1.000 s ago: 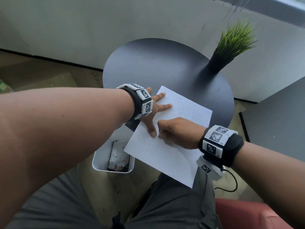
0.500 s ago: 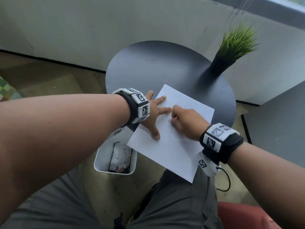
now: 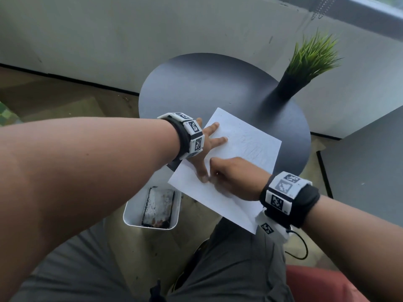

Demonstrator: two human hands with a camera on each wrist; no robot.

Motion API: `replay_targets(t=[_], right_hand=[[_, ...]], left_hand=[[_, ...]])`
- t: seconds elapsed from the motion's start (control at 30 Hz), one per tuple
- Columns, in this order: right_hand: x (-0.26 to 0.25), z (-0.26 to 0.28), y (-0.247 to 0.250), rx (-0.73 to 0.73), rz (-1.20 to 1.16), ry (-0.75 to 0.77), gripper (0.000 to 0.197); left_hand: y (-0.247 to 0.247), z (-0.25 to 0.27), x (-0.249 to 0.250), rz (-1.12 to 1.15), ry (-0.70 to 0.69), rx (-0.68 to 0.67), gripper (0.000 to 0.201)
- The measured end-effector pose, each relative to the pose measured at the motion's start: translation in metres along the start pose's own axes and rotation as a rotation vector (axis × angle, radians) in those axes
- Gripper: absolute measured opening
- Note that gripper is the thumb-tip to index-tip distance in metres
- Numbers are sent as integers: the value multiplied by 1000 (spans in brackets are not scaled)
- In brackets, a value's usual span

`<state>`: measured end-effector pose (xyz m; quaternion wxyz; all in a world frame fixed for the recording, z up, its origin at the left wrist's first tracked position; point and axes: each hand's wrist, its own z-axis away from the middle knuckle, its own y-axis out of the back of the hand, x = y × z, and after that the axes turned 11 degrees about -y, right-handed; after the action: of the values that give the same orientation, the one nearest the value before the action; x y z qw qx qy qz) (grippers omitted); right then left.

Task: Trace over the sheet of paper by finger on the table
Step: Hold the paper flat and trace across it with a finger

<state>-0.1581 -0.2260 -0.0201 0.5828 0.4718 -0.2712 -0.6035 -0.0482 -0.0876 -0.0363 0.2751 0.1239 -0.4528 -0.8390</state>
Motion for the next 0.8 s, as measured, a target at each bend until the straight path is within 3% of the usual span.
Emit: replay_targets(t=[0.07,0.17,0.23,0.4,0.47,0.57,0.6,0.67,0.73,0.8], right_hand=[[5,-5,6,-31,-13,6,5],[33,-25,20,132,-110,-292,8],[35,-29,16,216,-93,-377,12],[-5,3,-2,-43,-28,44,5],[9,-2,6,-41,-17,0,5],[37,-18,16,136,-122,-307,9],[39,-20,13,184,-127,-334,11],[26,-14,3,163,-61,-215,11],[8,-1,-6,45,1,-4,8],[6,4,-4,-10,0,49,5]], left_hand=[[-1,1,1,7,1,-1,147],[-1,1,-1,23,-2,11,147],[-1,1,-2,9,-3,10,147],[1,2,0,4,4,-7,149],[1,3,1,1,3,-2,149],[3,5,2,24,17,2,146],[4,5,2,22,20,0,146],[5,5,2,6,18,-10,147],[6,4,1,-9,20,-20,148],[5,4,2,-8,23,-21,148]])
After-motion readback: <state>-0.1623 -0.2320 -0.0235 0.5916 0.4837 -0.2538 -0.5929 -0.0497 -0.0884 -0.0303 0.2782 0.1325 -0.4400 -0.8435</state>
